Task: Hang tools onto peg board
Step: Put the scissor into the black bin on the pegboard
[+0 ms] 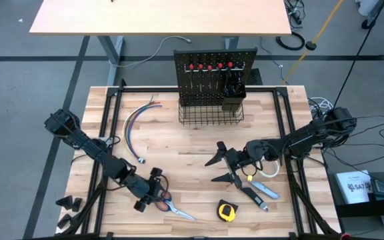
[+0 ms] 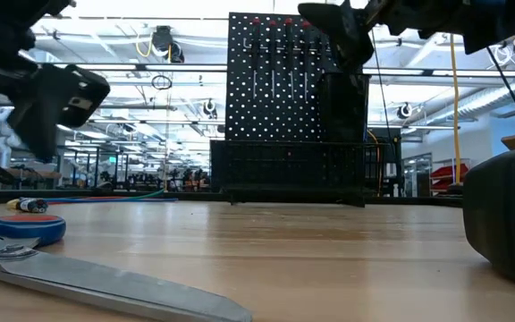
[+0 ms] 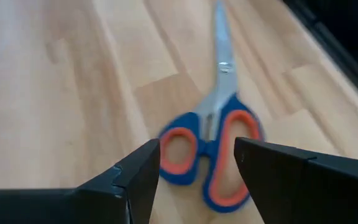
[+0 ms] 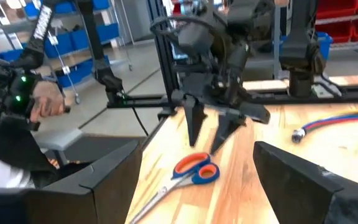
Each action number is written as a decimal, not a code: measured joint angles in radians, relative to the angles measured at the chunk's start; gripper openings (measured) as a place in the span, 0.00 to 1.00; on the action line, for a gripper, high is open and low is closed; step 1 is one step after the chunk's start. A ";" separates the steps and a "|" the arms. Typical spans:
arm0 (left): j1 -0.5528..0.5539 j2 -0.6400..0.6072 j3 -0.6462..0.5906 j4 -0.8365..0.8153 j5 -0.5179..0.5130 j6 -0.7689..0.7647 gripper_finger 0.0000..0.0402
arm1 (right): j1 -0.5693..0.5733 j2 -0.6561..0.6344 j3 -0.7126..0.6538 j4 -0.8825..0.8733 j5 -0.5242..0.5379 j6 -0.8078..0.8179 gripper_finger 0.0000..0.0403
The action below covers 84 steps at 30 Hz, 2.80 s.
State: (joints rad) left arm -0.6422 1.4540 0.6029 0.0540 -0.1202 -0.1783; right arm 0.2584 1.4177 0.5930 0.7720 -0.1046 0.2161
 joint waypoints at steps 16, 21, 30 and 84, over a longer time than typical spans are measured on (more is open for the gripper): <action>-0.007 0.127 0.001 0.052 0.102 0.029 0.43 | -0.001 0.000 0.000 -0.016 -0.001 -0.020 0.75; 0.003 0.182 0.009 0.075 0.088 0.007 0.43 | -0.002 0.000 0.000 -0.017 0.002 -0.027 0.75; 0.005 0.186 0.089 0.027 0.028 0.246 0.43 | -0.002 0.000 0.000 -0.026 0.003 -0.027 0.75; 0.112 -0.101 0.147 -0.288 0.089 0.315 0.25 | -0.001 -0.001 0.000 -0.073 -0.001 -0.042 0.75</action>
State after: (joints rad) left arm -0.5301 1.3534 0.7495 -0.2344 -0.0310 0.1364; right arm 0.2578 1.4171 0.5930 0.6987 -0.1059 0.1742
